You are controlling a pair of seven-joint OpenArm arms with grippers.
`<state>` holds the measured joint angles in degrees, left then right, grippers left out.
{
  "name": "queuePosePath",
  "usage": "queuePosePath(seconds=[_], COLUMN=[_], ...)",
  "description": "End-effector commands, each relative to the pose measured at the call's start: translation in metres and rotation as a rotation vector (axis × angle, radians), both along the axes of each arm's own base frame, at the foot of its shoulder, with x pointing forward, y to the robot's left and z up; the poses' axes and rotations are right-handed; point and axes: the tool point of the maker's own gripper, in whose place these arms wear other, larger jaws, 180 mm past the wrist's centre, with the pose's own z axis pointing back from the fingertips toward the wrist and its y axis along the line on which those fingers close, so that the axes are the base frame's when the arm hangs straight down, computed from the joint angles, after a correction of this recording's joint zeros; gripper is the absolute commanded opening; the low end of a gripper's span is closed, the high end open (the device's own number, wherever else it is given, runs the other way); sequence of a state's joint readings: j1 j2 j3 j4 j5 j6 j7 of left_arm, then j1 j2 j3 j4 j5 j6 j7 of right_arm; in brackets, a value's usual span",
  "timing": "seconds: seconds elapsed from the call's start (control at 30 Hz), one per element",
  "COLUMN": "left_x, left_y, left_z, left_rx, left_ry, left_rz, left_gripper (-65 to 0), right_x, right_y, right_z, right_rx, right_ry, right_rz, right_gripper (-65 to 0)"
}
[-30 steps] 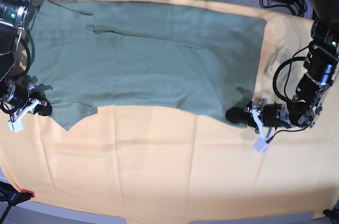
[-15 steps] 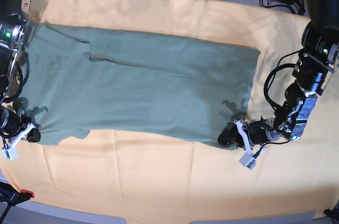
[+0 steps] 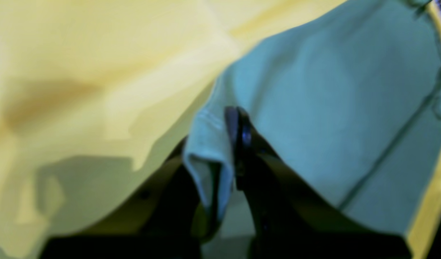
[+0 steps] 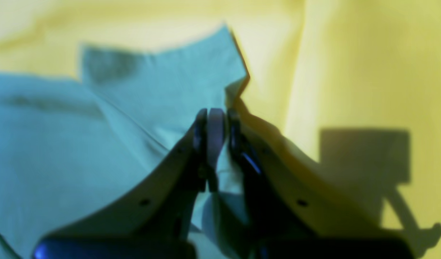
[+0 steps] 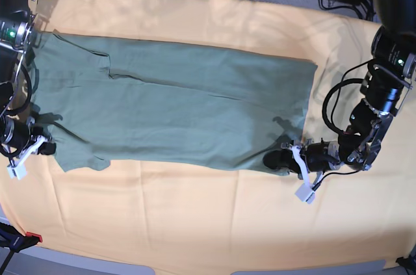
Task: Fold the T-shirt properly
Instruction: 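Lift the gripped edge and fold it over toward the first fold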
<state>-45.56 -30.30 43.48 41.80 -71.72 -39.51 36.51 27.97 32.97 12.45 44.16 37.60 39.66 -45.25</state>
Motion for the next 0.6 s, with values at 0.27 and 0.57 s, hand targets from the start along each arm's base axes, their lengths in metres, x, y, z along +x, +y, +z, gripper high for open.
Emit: queuePosePath(seconds=[0.27,0.57], left_x=[-0.021,-0.027], left_y=[-0.017,0.018], left_z=[0.027,0.036], left_rx=[-0.054,0.02], left_ry=[0.104,0.079], left_rz=[-0.135,-0.127], left_gripper=[-65.0,-65.0], right_x=[-0.026,-0.055], right_y=[0.027,0.035], right_z=[0.041,0.031], right_rx=[-0.189,-0.25], right_ry=[-0.17,-0.14], right_rz=[0.177,0.242], right_gripper=[-65.0,-65.0])
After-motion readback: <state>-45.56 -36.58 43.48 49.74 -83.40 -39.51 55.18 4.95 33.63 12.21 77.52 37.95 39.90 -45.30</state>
